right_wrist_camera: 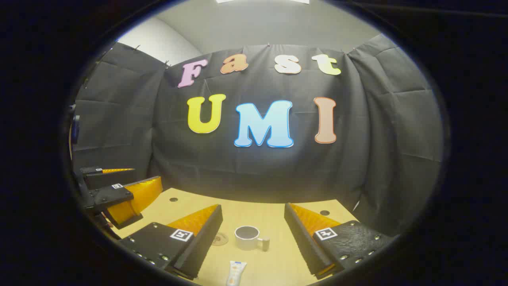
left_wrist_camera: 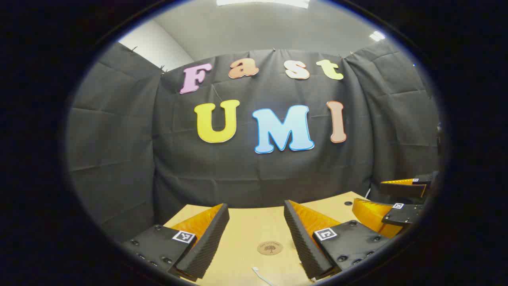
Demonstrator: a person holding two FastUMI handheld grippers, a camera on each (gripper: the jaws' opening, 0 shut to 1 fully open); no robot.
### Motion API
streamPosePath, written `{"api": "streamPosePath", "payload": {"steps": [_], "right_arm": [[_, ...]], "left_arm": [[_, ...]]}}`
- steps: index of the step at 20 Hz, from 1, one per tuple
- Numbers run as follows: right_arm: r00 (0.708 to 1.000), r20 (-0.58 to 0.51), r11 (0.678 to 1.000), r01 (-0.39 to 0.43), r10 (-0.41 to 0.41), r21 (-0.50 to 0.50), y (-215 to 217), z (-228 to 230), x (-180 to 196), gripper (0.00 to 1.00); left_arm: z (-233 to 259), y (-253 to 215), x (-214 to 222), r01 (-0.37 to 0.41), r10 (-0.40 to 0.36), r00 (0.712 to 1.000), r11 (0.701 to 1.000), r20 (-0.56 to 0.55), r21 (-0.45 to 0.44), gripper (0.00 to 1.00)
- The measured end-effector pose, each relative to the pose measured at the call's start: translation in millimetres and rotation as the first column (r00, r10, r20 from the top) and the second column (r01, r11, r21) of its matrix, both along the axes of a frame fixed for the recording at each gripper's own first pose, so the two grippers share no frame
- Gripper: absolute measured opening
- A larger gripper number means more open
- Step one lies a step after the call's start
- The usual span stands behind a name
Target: Put the toothbrush and toothpaste on the desktop into the cup, then pick up the cup and place it on the coaster on the desktop.
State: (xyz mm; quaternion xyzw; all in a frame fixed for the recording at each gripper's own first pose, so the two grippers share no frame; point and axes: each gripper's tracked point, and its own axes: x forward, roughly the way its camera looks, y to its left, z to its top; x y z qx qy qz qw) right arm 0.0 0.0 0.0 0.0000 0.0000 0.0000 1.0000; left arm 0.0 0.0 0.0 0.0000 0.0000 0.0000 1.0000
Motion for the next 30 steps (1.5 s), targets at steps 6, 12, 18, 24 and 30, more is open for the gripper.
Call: {"api": "streamPosePath", "payload": {"steps": [6, 12, 18, 24, 30], "right_arm": [[1.0, -0.002, 1.0, 0.0, 0.0, 0.007, -1, 1, 5, 0.96], [1.0, -0.005, 1.0, -0.004, 0.004, 0.012, 0, 0, 8, 0.95], [0.998, -0.058, 1.0, -0.017, 0.018, 0.013, 3, -12, 9, 0.95], [0.984, -0.17, 0.999, -0.042, 0.046, 0.026, 12, -47, 14, 0.95], [0.945, -0.32, 0.997, -0.059, 0.07, 0.046, 19, -96, 19, 0.94]], "left_arm": [[1, -3, 3, 0.001, -0.001, 1.0, 1.0, -0.006, 0.011, 0.93], [1, -4, 4, 0.003, -0.003, 1.0, 1.0, -0.014, 0.015, 0.93], [-25, 6, 7, -0.012, 0.01, 0.996, 1.0, -0.085, -0.02, 0.92], [-71, 8, 5, -0.015, 0.014, 0.978, 1.0, -0.207, -0.004, 0.93], [-122, 4, 3, -0.002, -0.003, 0.943, 1.0, -0.333, -0.016, 0.95]]}}
